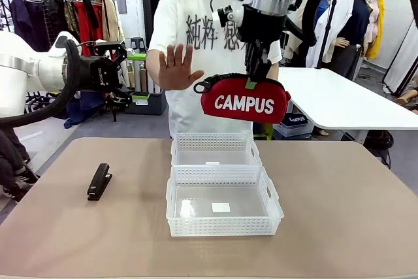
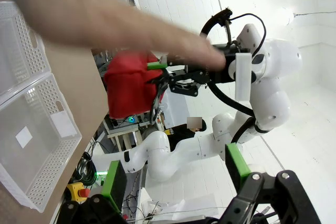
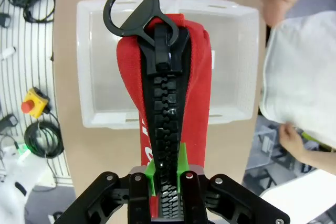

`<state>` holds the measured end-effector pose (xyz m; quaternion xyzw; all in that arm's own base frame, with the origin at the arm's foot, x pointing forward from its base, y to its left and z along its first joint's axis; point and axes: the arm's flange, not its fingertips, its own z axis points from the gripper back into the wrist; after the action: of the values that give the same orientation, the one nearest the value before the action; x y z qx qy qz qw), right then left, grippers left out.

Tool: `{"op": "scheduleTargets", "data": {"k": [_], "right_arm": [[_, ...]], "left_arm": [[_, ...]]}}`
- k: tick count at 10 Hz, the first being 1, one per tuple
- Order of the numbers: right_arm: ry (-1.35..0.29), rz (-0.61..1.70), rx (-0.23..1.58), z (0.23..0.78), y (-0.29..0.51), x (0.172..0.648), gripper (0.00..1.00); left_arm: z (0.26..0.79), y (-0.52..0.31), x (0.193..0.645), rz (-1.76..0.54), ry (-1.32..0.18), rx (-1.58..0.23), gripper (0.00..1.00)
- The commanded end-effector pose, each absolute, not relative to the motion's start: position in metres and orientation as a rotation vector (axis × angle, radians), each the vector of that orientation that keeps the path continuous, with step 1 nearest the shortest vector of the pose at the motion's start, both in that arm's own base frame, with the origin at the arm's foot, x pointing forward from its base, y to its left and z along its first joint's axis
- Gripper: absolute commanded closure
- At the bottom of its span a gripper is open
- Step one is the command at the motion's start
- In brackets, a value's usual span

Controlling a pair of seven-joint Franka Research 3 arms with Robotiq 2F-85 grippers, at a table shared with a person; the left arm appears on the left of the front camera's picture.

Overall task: Distribute items into two baskets.
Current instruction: Move the picked Pencil pouch towards the Organizing basket indicated by the person, stopping as directed.

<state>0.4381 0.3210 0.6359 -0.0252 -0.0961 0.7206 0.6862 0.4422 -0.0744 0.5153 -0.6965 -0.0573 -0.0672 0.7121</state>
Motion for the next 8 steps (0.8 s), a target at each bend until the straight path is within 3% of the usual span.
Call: {"op": "scheduleTargets", "data": {"k": [1, 8], "right_arm": [[-0.227, 1.678, -0.101, 0.6284, 0.3202, 0.4341, 1.0], [-0.196, 1.663, -0.062, 0.6267, 0.3252, 0.4349, 1.0]], "left_arm": [[0.5177, -0.0727, 0.4409, -0.154, -0.131, -1.541, 0.0], [0.5177, -0.0727, 0.4409, -0.154, -0.131, -1.541, 0.0]]}}
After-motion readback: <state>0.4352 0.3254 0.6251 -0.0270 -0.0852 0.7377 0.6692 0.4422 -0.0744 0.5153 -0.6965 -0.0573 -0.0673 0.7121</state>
